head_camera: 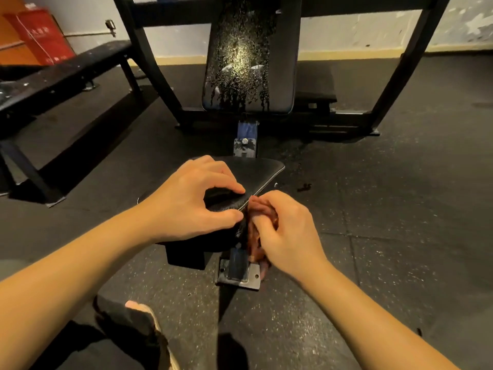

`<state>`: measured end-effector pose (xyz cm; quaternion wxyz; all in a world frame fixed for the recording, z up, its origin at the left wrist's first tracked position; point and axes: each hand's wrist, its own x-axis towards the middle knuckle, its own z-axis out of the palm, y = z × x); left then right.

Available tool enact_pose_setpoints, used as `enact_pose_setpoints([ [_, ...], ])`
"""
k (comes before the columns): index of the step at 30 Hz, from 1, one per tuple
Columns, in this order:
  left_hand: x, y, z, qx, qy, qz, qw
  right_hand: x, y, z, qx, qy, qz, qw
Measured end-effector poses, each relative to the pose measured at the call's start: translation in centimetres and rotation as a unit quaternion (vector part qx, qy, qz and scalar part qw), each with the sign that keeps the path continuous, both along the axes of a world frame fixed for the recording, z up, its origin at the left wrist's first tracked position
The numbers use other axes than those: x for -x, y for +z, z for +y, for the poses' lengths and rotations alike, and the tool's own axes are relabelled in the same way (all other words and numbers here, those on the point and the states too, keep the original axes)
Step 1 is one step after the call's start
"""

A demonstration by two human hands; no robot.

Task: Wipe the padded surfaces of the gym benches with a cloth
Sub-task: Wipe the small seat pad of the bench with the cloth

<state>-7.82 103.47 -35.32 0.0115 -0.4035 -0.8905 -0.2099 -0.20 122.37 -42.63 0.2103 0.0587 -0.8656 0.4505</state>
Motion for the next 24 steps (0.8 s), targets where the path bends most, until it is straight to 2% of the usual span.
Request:
enact_pose_setpoints([
  [1, 0.1, -0.1, 0.0, -0.001, 0.002, -0.002, 1.000, 1.3, -0.2, 0.5, -0.005, -0.021, -0.017, 1.000],
  [4, 0.2, 0.0, 0.0, 0.006, 0.004, -0.001, 1.000, 6.3, -1.6, 2.9, -0.019, -0.109, -0.167, 0.980],
  [5, 0.0, 0.0, -0.1, 0.003, 0.004, 0.004, 1.000, 7.2, -2.1, 3.3, -0.019, -0.127, -0.188, 0.974],
  [8, -0.1, 0.0, -0.2, -0.002, 0.002, 0.011, 1.000, 5.7, -1.6, 2.1, 0.013, -0.136, -0.153, 0.979],
  [11, -0.1, 0.1, 0.1, 0.015, -0.004, 0.026, 1.000, 0.3, 0.2, -0.6, 0.023, -0.029, -0.049, 0.998],
  [13, -0.1, 0.1, 0.2, 0.018, -0.001, 0.026, 1.000, -0.7, 0.2, -0.7, 0.010, -0.018, -0.019, 1.000],
  [17, -0.3, 0.2, 0.2, 0.029, -0.008, 0.024, 0.999, 3.5, -0.5, 1.3, 0.018, -0.107, -0.142, 0.984],
  [18, -0.4, 0.2, 0.1, 0.028, -0.008, 0.021, 0.999, 3.3, -0.4, 1.0, 0.018, -0.115, -0.137, 0.984],
  [20, -0.3, 0.7, -0.3, 0.029, -0.008, 0.001, 1.000, 0.7, 0.5, -0.6, 0.031, -0.087, -0.085, 0.992],
  [24, -0.6, 1.8, -1.8, 0.009, -0.020, -0.067, 0.997, -4.1, 0.5, -3.7, -0.004, 0.014, 0.023, 1.000],
])
